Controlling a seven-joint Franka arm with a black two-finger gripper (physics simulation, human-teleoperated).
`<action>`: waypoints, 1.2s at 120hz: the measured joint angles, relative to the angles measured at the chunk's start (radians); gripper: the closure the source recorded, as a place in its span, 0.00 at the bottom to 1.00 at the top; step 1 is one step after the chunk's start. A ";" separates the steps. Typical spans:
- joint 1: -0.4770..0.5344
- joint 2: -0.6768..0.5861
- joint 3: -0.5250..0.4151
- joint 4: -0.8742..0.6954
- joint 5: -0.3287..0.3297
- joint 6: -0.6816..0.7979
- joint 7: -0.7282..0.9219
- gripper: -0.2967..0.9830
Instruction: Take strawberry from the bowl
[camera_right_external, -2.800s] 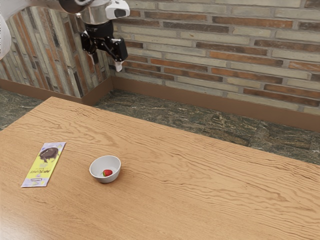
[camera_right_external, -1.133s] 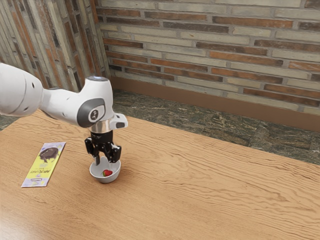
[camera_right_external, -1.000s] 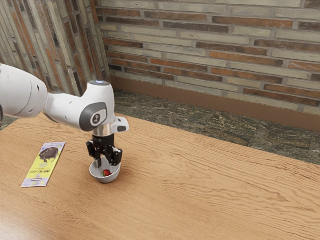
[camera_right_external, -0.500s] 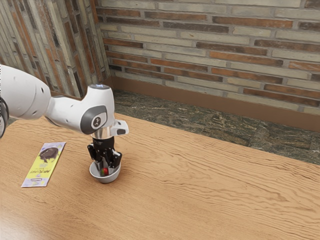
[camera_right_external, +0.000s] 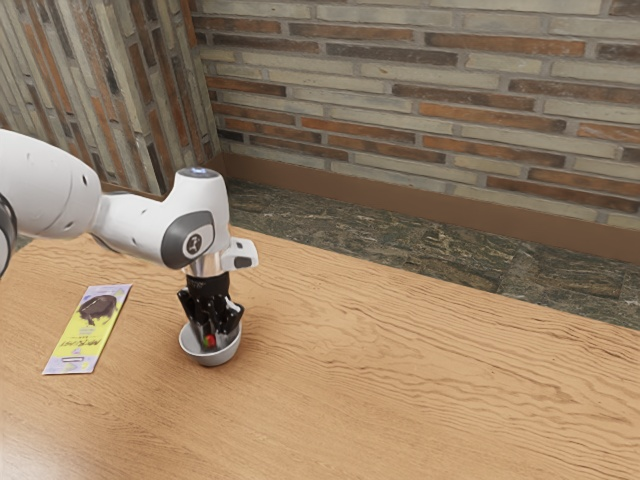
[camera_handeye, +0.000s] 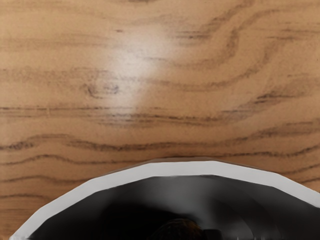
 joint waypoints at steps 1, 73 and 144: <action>0.000 -0.002 0.000 -0.001 0.000 0.000 0.000 0.68; -0.013 -0.122 -0.250 0.062 0.006 -0.045 -0.027 0.75; -0.032 0.114 -0.392 0.217 0.001 -0.004 -0.041 0.55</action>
